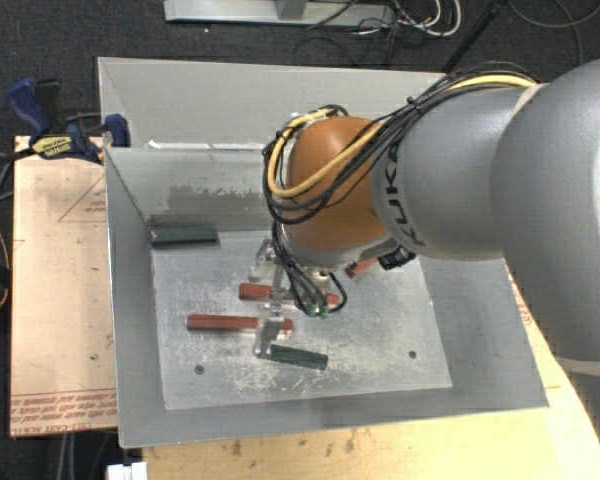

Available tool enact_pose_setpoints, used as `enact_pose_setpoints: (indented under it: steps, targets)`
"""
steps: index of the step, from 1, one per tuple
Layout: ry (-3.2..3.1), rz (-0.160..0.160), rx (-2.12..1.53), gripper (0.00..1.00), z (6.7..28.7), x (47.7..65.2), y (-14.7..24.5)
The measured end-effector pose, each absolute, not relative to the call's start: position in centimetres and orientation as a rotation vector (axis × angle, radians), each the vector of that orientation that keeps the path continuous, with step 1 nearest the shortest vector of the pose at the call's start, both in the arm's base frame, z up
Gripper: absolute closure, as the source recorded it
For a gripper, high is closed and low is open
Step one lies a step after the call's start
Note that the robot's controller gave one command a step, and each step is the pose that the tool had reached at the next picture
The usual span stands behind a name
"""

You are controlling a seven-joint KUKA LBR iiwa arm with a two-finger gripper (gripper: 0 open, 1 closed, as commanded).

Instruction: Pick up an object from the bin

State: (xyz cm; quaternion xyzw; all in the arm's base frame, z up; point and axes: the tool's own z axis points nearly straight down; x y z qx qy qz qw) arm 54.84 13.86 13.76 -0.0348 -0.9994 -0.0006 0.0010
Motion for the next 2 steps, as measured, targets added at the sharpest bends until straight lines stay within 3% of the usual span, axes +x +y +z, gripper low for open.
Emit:
enact_pose_setpoints:
  steps: [1,2]
  targets:
    - [-3.162,-0.025,-0.253,0.00,8.10,54.93,10.84]
    - [-3.147,-0.010,-0.257,1.00,8.57,54.67,10.87]
